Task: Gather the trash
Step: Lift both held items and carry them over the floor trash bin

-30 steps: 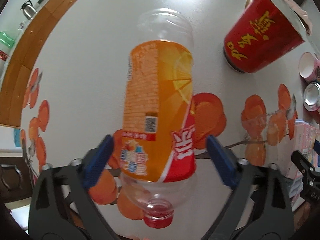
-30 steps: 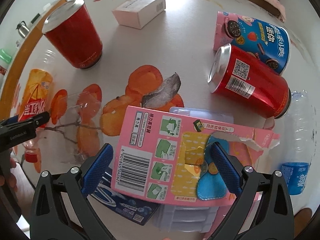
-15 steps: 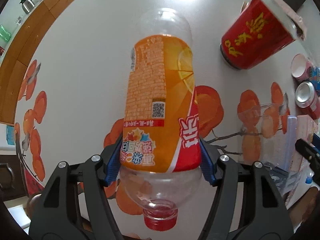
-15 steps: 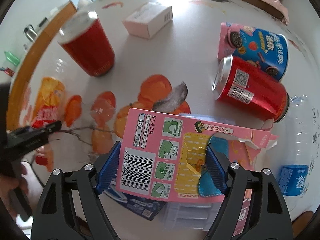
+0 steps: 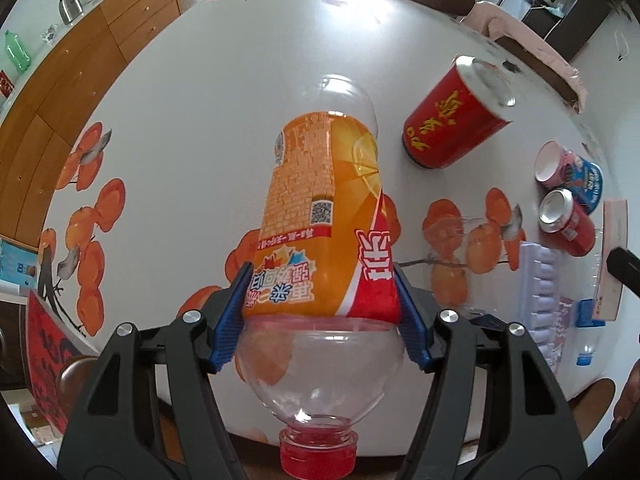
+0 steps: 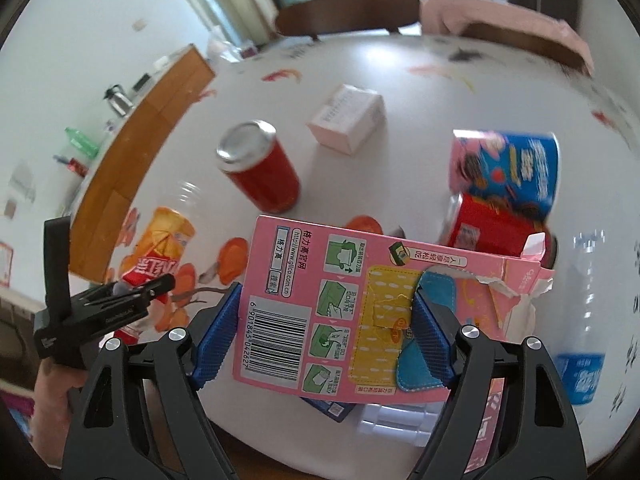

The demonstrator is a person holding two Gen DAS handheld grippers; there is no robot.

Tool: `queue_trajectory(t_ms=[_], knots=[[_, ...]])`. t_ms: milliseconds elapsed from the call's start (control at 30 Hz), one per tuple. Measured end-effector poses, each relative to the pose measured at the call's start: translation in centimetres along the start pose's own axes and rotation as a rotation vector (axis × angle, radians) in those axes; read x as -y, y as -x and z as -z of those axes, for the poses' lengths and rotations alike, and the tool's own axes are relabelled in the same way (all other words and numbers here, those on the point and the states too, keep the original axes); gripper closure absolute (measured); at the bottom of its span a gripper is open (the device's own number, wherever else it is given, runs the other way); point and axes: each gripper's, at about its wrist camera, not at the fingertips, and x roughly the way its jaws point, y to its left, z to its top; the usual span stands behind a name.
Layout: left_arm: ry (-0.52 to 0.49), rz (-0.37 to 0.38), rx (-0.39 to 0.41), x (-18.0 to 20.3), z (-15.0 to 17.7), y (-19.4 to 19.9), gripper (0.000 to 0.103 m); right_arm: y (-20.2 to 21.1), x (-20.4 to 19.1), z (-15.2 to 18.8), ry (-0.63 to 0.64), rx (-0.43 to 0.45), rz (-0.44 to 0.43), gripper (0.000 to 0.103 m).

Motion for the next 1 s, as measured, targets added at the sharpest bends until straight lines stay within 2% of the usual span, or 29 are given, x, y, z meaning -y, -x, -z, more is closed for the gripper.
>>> queue_trajectory(t_ms=[200,333,600,867,1000], knots=[[0.032,-0.015,0.042,-1.8,-0.5,1.9,0.040,1.5,-3.2,-1.5,0.103,0.041,-0.062,0.024],[0.084,-0.048,0.077,-3.0,0.5,4.1,0.040,1.7,-6.8,-2.5,0.190,0.051,-0.117,0.024],[0.212,-0.116,0.139,-7.0,2.4,7.8,0.040,1.0,-13.6,-3.3,0.364,0.031,-0.222,0.024],[0.320,-0.152,0.180,-10.1,4.5,10.3,0.040,0.6,-16.7,-3.5,0.442,0.018,-0.281,0.024],[0.371,-0.171,0.203,-11.5,5.8,11.9,0.040,0.7,-19.7,-3.3,0.513,0.012,-0.320,0.024]])
